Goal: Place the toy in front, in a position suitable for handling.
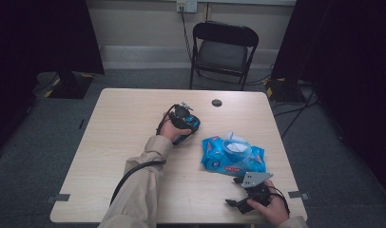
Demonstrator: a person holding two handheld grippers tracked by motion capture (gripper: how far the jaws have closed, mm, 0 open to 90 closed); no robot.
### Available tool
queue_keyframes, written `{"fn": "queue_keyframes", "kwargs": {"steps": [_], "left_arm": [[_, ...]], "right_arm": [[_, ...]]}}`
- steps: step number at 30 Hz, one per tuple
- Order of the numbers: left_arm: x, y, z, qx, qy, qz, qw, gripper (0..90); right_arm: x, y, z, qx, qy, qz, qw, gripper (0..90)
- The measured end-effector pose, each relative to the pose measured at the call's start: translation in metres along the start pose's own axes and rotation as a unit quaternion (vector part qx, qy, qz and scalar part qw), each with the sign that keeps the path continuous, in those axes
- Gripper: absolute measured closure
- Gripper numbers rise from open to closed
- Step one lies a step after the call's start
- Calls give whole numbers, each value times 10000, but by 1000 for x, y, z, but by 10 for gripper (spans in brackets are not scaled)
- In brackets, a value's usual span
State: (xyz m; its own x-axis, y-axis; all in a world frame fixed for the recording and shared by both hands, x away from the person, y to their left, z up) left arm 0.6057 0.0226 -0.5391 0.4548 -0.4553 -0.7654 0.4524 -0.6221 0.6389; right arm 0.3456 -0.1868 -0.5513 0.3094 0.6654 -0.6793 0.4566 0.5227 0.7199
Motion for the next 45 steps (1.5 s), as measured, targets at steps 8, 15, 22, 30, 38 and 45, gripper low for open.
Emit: {"fn": "queue_keyframes", "kwargs": {"steps": [8,15,22,30,38,45], "left_arm": [[6,1,1,115,111,-20,9999,246],[3,0,1,181,151,-161,9996,254],[-20,-1,-4,244,191,-45,9995,256],[-53,-9,-10,167,219,123,9995,256],[-86,-13,-9,305,261,329,9987,255],[-115,-15,-8,333,310,523,9976,254]], "right_arm": [[0,0,0,-3,4,-4,10000,140],[0,0,0,-6,2,1,10000,141],[-1,-1,0,-11,-5,5,10000,141],[-1,-1,0,9,-11,-2,10000,141],[-1,-1,0,23,-22,3,10000,141],[-1,-1,0,15,-15,-2,10000,141]]}}
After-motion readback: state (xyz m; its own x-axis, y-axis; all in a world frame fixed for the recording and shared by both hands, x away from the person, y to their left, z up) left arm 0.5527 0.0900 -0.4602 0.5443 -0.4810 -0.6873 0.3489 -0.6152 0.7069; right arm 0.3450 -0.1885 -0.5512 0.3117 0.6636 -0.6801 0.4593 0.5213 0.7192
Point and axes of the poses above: each handheld gripper's, and its own axes: x roughly forward along the jaws, y roughly out of its top, z roughly to its right, the point moved 7 cm from there along x, roughly forward along the jaws, and after that the axes turned 10 degrees about x, right-handed, at the moved point
